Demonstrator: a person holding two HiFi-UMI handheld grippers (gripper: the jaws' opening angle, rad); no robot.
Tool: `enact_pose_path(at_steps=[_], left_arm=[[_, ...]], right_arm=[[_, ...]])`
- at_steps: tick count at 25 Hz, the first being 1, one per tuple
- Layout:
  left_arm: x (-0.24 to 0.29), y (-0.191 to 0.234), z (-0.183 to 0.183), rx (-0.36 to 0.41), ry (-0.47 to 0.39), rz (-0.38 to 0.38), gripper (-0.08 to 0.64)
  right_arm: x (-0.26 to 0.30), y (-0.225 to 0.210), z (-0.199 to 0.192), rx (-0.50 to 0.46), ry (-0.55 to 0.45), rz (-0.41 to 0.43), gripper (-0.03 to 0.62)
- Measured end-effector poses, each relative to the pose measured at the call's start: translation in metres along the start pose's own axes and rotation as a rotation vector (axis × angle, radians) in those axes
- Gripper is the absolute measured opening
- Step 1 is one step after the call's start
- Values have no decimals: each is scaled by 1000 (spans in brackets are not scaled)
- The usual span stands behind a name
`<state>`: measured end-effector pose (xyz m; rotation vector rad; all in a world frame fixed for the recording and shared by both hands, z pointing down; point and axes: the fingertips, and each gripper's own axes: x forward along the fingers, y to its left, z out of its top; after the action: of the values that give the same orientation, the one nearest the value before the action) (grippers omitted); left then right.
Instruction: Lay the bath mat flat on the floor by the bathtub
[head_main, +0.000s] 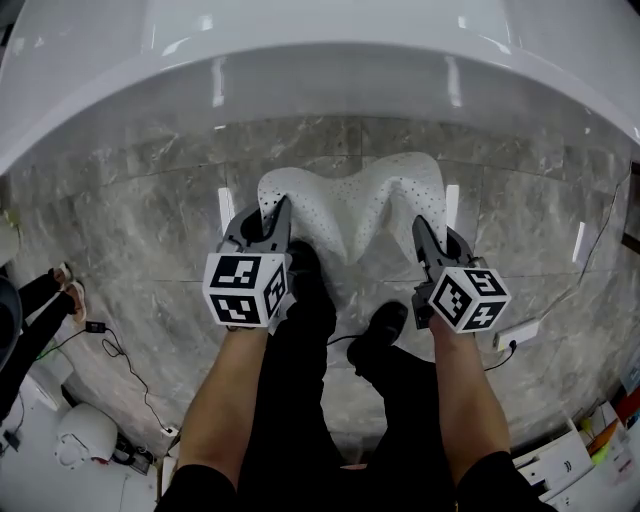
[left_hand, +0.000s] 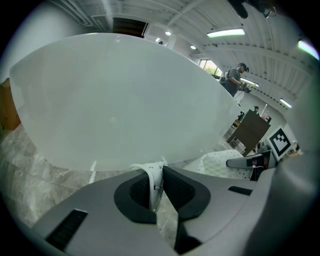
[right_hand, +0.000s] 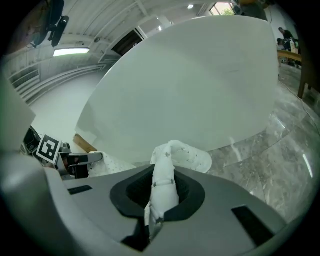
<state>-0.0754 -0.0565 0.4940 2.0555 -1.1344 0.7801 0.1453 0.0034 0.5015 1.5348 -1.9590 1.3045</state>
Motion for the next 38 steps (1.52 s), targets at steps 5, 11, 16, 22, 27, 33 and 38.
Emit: enact_pose_path(at_steps=[5, 11, 16, 22, 27, 33, 38], left_arm=[[39, 4, -22, 43, -2, -23, 35], [85, 24, -57, 62, -22, -1, 35], [125, 46, -74, 88, -72, 20, 32], [168, 86, -106, 143, -12, 67, 31], [182, 114, -141, 257, 79, 85, 31], [194, 125, -177, 302, 182, 70, 23], [192, 135, -220, 240, 285, 47, 25]], right_arm=[[35, -40, -21, -23, 1, -2, 32], [78, -79, -62, -214, 74, 7, 32], [122, -103, -56, -535, 138, 39, 34], [166, -130, -46, -747, 204, 44, 48], [173, -118, -55, -797, 333, 179, 54], [161, -160, -79, -784, 486, 200, 58], [134, -202, -133, -758, 729, 230, 63]])
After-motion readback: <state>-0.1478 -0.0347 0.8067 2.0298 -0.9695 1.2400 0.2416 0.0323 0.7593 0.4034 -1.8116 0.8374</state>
